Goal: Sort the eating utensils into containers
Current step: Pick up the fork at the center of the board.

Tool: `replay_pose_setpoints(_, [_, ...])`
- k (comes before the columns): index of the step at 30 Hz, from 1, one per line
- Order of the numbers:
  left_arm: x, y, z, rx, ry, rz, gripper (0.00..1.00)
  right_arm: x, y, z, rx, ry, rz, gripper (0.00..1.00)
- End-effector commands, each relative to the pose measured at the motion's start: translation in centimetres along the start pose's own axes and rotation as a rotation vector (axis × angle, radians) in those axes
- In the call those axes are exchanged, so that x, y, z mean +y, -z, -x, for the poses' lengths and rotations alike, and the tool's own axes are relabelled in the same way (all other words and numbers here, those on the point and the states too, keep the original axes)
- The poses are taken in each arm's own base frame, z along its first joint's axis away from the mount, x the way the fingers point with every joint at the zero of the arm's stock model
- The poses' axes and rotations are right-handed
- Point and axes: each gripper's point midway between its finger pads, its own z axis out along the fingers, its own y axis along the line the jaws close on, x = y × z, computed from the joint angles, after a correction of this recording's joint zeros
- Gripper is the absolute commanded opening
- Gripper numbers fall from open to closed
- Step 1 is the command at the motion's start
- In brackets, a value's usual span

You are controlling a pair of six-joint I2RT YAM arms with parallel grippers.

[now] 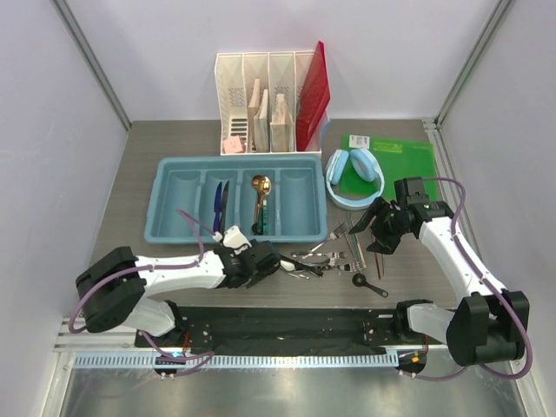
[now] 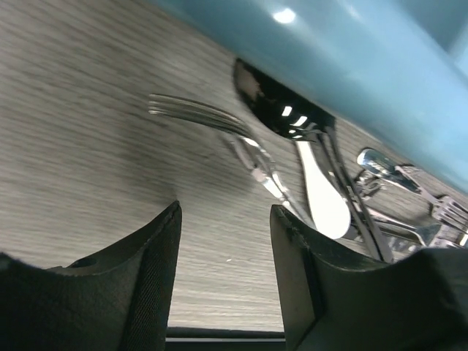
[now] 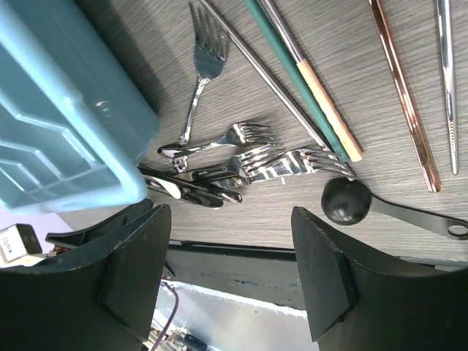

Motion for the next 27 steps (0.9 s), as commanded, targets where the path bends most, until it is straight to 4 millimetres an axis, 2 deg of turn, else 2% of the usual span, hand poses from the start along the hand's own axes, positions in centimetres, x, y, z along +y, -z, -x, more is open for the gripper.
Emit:
replay_pose_setpoints(1, [-2.3, -0.1, 1.2, -0.08, 0.038, -0.075, 0.52, 0.2, -0.1, 0.0, 0.015, 0.021, -0.005, 0.72])
replay_pose_setpoints(5, [-3.1, 0.8, 2.1, -0.107, 0.038, -0.114, 0.52, 0.1, -0.2, 0.1, 0.013, 0.016, -0.01, 0.72])
replay_pose_setpoints(10, [-2.5, 0.4, 2.3, -0.126, 0.044, -0.09, 0.52, 0.0, -0.4, -0.2, 0.022, 0.009, -0.011, 0.72])
replay_pose_setpoints(12, [-1.3, 0.0, 2.1, -0.127, 0.006, -0.022, 0.53, 0.0, -0.4, -0.2, 0.024, 0.01, -0.011, 0.72])
replay_pose_setpoints(13, [-2.0, 0.2, 2.3, -0.127, 0.011, -0.018, 0.53, 0.0, -0.4, -0.1, 0.023, 0.012, -0.01, 0.71])
replay_pose_setpoints(15, [-0.7, 0.0, 1.9, -0.118, -0.025, 0.067, 0.53, -0.1, -0.5, -0.2, 0.028, 0.009, -0.014, 0.71])
replay_pose_setpoints(16, [-1.0, 0.1, 1.9, -0.112, -0.026, 0.077, 0.53, -0.1, -0.5, -0.2, 0.03, 0.01, -0.015, 0.71])
replay_pose_setpoints(24, [0.1, -1.6, -0.3, -0.055, 0.019, 0.171, 0.48, -0.8, -0.8, -0.7, 0.045, 0.015, -0.026, 0.71])
replay_pose_setpoints(27, [0.2, -1.9, -0.5, -0.078, 0.043, 0.175, 0.47, -0.9, -0.8, -0.9, 0.045, 0.024, -0.024, 0.71])
